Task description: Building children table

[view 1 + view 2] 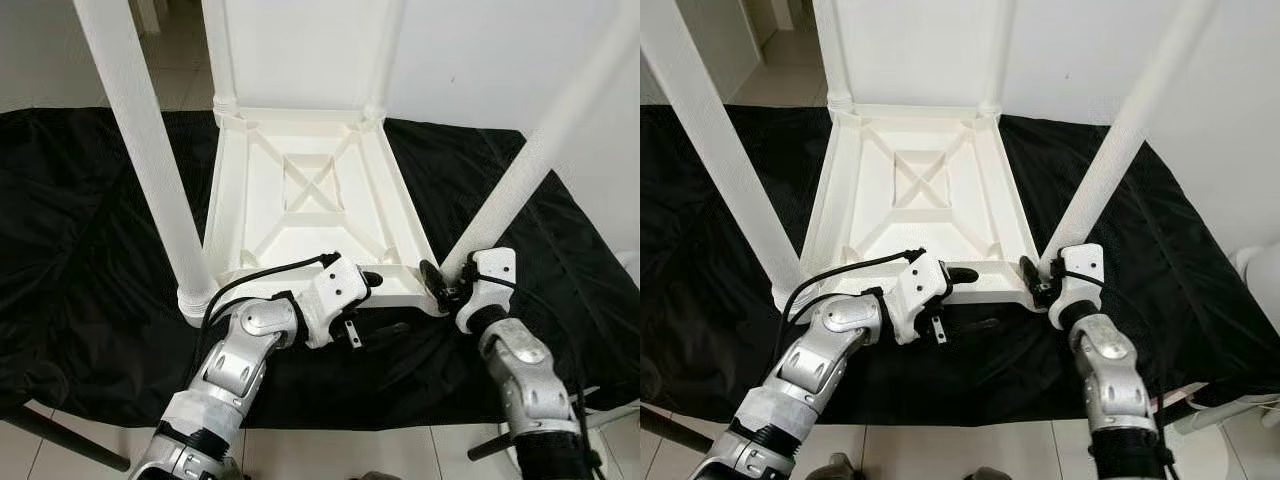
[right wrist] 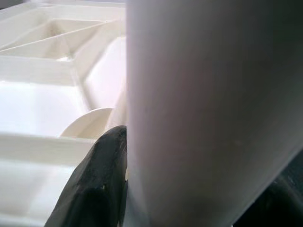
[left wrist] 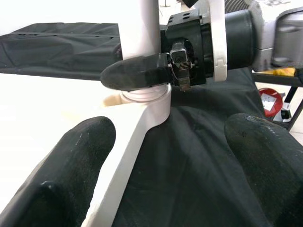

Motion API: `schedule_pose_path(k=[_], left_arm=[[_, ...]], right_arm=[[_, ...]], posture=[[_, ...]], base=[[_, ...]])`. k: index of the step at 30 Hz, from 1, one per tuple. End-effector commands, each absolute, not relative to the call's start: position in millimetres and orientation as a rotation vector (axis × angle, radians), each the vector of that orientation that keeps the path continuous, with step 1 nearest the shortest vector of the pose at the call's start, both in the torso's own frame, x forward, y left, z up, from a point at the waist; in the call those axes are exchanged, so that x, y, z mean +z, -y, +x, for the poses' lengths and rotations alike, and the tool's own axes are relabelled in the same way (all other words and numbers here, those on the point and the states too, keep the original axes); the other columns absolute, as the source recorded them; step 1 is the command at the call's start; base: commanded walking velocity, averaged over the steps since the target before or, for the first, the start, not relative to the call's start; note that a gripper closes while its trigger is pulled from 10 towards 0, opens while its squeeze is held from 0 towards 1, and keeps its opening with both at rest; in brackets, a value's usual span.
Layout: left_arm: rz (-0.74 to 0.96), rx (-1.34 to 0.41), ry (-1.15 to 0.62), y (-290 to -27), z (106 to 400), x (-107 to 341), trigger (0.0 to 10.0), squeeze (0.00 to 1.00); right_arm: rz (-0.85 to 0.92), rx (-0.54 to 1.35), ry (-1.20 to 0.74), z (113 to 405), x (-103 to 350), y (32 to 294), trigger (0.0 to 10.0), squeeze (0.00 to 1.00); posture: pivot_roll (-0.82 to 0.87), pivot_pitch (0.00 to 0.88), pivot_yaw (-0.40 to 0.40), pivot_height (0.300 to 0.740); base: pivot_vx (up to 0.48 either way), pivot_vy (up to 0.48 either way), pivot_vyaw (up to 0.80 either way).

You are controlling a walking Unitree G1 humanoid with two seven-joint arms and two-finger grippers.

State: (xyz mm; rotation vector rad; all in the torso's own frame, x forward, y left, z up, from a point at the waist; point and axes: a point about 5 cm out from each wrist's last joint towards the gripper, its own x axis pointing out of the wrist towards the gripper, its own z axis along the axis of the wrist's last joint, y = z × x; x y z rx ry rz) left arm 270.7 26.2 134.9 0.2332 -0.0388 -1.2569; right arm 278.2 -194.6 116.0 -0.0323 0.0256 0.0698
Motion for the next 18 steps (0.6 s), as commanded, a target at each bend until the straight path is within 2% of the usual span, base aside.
schedule_pose_path(k=[1, 8, 12, 14, 18], left_arm=[[0.214, -1.077, 0.039, -28, 281, 136, 10.0, 0.0], [0.228, -1.076, 0.05, -28, 281, 135, 10.0, 0.0], [0.228, -1.077, 0.052, -27, 281, 136, 10.0, 0.0], [0.229, -1.076, 0.057, -27, 281, 136, 10.0, 0.0], [0.229, -1.076, 0.057, -27, 281, 136, 10.0, 0.0]], right_arm=[[-0.019, -0.069, -0.074, 272, 108, 197, 10.0, 0.0], [0.001, -0.236, -0.093, 265, 99, 168, 10.0, 0.0], [-0.008, -0.255, -0.094, 265, 98, 165, 10.0, 0.0], [0.002, -0.255, -0.111, 265, 95, 151, 10.0, 0.0], [0.028, -0.248, -0.09, 265, 97, 149, 10.0, 0.0]], posture=[[0.01, 0.0, -0.047, 0.74], [0.01, 0.0, -0.05, 0.74], [0.01, 0.0, -0.05, 0.74], [0.01, 0.0, -0.049, 0.74], [0.01, 0.0, -0.049, 0.74]], base=[[0.0, 0.0, 0.0], [0.0, 0.0, 0.0], [0.0, 0.0, 0.0], [0.0, 0.0, 0.0], [0.0, 0.0, 0.0]])
